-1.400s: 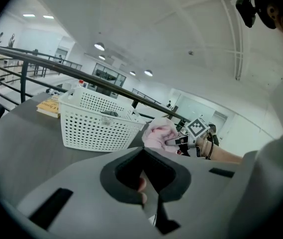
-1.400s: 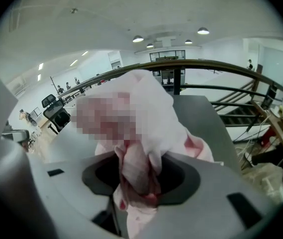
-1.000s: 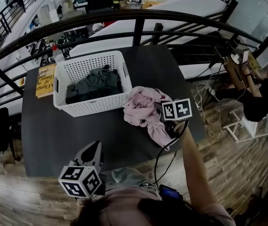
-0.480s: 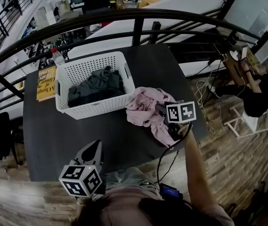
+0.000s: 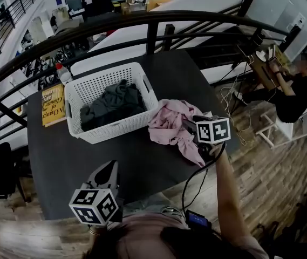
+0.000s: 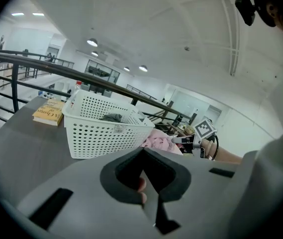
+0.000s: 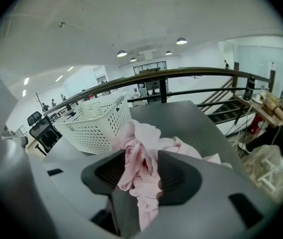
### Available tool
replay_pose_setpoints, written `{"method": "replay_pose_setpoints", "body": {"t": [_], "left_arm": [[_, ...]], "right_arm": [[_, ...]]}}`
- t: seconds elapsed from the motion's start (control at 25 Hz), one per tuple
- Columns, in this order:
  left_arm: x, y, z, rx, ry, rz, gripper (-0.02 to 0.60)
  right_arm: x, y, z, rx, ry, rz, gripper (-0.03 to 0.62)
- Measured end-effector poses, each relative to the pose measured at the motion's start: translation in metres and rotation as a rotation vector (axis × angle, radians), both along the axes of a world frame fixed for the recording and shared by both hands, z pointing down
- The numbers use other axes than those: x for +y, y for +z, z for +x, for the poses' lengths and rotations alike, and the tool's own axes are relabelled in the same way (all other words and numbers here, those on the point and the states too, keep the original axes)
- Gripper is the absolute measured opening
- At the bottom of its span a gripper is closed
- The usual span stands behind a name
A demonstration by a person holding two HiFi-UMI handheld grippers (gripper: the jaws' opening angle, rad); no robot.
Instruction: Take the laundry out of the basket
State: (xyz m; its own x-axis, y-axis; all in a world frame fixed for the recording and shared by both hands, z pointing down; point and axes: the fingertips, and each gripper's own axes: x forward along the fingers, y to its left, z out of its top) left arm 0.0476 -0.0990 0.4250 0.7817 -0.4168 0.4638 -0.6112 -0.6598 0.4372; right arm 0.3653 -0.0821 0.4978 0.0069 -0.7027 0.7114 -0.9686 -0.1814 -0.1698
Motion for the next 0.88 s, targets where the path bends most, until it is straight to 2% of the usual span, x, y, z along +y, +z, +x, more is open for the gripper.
{"method": "replay_pose_setpoints", "body": {"t": [0.2,0.44,0.64,0.88], "left_arm": [[-0.008,-0.001,-0.003,0.013,0.054,-0.001,-0.003],[-0.019,0.001,-0.011,0.029,0.094,-0.008,-0.003],[-0.030,0.003,-0.026,0.039,0.079,-0.014,-0.003],[-0.042,0.006,-0.054,0.048,0.020,-0.021,-0.003]], "right_arm": [[0.006,-0.006,-0.010,0.004,0.037,0.012,0.218],[-0.002,-0.021,-0.030,0.022,0.023,0.038,0.219],[-0.026,-0.040,-0.054,0.045,-0.039,0.068,0.232],[-0.060,-0.066,-0.088,0.092,-0.131,0.102,0.233]]}}
